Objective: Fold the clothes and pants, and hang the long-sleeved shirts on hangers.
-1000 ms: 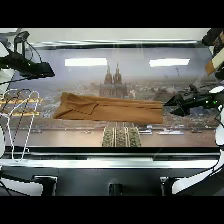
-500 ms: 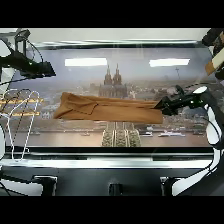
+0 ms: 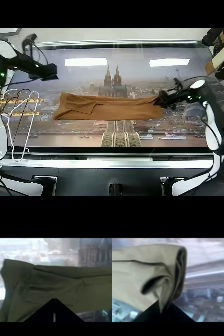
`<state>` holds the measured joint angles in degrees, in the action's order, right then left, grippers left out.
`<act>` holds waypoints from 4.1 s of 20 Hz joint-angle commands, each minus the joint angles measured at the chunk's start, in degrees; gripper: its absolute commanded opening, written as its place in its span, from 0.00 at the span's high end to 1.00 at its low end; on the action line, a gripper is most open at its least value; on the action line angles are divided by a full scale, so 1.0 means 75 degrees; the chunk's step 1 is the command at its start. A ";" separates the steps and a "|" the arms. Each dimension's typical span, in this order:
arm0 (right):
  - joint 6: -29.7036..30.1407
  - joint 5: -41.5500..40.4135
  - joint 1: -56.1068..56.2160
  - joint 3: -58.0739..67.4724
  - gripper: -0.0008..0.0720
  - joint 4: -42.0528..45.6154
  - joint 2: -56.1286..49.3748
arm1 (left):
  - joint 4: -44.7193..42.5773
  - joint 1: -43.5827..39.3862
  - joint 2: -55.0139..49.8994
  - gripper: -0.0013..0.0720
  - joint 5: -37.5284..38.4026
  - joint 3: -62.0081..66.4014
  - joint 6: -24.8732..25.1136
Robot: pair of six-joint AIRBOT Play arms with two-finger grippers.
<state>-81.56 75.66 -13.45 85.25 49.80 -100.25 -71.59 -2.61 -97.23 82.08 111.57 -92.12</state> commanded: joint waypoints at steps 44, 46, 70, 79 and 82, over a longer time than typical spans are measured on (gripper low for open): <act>-0.3139 -0.1128 0.4841 0.2442 0.95 0.0184 0.0283 | 0.0000 0.1157 0.2949 0.95 0.0064 0.0131 -0.1116; -0.3220 -0.1556 0.5211 0.2439 0.95 0.0163 -0.0192 | 0.0012 0.1370 0.3072 0.95 0.0119 0.0131 -0.1122; -0.2326 -0.1408 0.4380 0.2442 0.25 -0.1061 -0.0035 | 0.0026 0.1384 0.3054 0.95 0.0224 0.0131 -0.1119; -0.0146 0.0329 0.1317 0.1332 0.24 -0.0233 -0.0376 | 0.0026 0.1384 0.3057 0.95 0.0289 0.0131 -0.1116; 0.0536 0.0469 0.1122 0.0813 0.24 -0.0580 -0.0927 | 0.0029 0.1384 0.3054 0.95 0.0289 0.0131 -0.1122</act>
<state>-83.42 77.23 -2.31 94.85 47.16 -104.25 -71.40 7.73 -74.28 84.07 112.53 -100.51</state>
